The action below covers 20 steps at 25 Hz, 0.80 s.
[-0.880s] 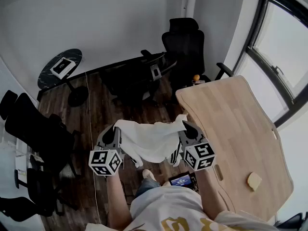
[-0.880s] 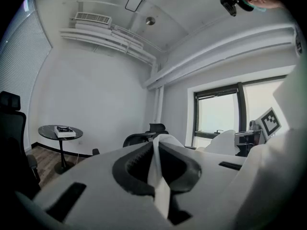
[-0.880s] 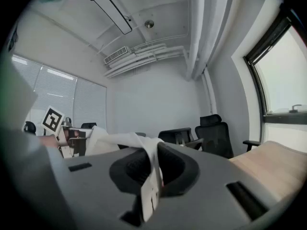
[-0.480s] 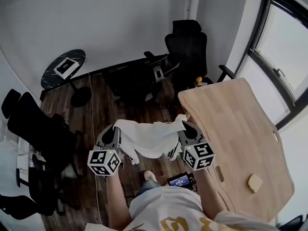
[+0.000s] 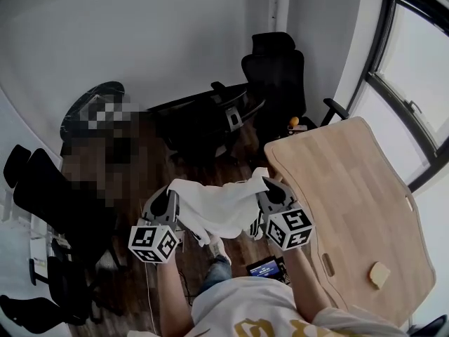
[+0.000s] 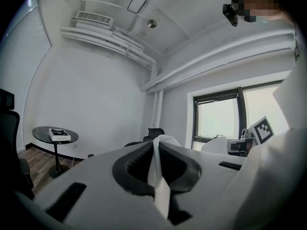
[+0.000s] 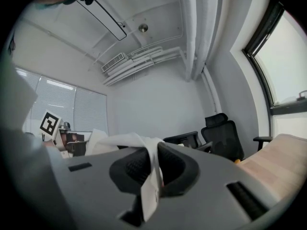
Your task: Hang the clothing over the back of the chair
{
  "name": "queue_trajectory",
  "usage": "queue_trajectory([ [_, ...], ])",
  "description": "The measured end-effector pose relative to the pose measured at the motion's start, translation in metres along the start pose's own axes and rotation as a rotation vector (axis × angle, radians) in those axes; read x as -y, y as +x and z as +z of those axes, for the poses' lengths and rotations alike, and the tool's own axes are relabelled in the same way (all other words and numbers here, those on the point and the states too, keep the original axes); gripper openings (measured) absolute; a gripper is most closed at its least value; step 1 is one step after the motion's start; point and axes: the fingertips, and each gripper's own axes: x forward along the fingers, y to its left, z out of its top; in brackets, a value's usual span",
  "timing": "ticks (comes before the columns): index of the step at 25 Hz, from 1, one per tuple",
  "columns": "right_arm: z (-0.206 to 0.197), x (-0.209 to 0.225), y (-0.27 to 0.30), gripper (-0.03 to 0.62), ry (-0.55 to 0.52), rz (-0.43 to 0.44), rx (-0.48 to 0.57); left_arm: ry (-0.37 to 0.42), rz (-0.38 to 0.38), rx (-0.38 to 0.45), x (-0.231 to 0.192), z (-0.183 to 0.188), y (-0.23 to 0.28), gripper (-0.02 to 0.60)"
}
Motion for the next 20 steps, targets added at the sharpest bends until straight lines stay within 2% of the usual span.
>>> queue_trajectory([
  [4, -0.013, 0.015, 0.041, 0.025, 0.029, -0.007, -0.006, 0.002, -0.029, -0.023, -0.027, -0.008, 0.044, 0.026],
  [9, -0.032, 0.048, 0.103, 0.025, 0.052, -0.074, -0.059, -0.019, -0.08, -0.084, -0.075, -0.024, 0.12, 0.026],
  [14, -0.033, 0.081, 0.167, 0.025, 0.085, -0.198, -0.041, -0.021, -0.148, -0.118, -0.124, -0.03, 0.196, 0.026],
  [20, -0.04, 0.105, 0.221, 0.025, 0.084, -0.308, -0.052, -0.032, -0.202, -0.116, -0.178, -0.032, 0.258, 0.026],
])
